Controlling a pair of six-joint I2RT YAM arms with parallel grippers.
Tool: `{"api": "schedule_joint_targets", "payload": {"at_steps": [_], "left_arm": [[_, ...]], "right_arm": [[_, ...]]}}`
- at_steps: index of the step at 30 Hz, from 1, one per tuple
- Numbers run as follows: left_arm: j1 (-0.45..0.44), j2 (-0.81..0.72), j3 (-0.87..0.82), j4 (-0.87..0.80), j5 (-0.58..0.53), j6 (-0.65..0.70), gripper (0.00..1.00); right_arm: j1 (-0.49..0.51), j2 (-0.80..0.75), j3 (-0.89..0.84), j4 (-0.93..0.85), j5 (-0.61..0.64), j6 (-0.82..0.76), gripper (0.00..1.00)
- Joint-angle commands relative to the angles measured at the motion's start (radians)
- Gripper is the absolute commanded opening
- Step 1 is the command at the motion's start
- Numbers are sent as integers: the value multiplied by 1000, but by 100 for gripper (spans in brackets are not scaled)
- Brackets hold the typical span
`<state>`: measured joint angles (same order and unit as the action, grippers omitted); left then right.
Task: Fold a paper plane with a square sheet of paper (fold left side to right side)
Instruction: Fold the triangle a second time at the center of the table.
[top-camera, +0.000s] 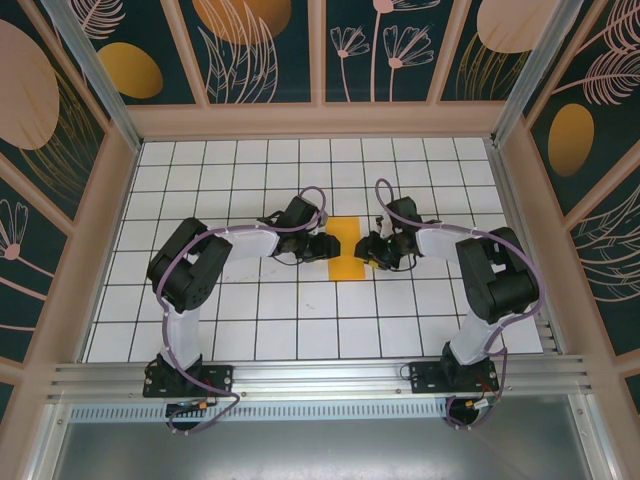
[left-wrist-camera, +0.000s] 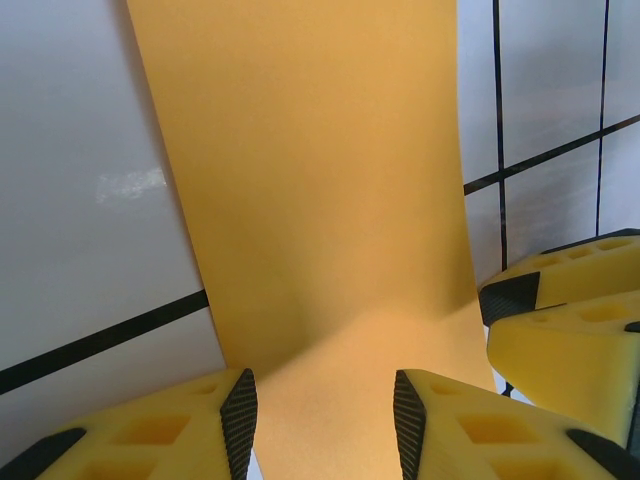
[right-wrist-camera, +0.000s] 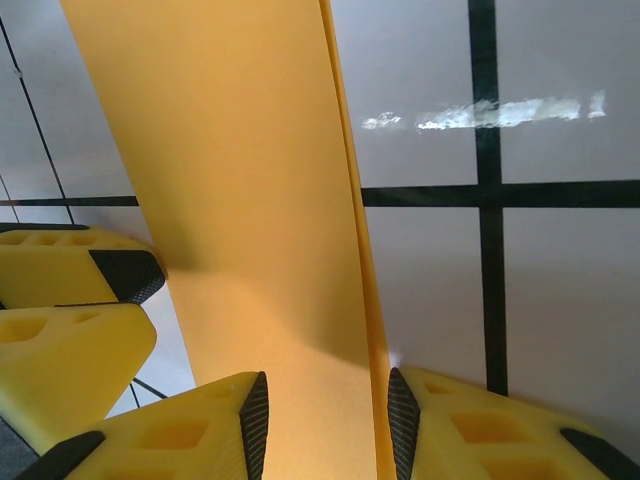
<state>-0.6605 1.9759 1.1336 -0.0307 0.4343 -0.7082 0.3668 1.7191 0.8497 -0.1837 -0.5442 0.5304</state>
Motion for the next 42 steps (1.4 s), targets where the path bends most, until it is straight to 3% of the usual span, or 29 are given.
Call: {"api": "schedule_joint_targets", "payload": {"at_steps": [1,33,42], "left_arm": [[-8,28,0,-37,-13,13,45],[-7,14,-23,-19,-14,16,45],[-7,-58,-48,35,-29,42,48]], "right_arm": [[13,22,-15,-2,-19,11,40],[-37,-4,12,100,-139,26,41],[-43,53,50,72,-152,46,41]]}}
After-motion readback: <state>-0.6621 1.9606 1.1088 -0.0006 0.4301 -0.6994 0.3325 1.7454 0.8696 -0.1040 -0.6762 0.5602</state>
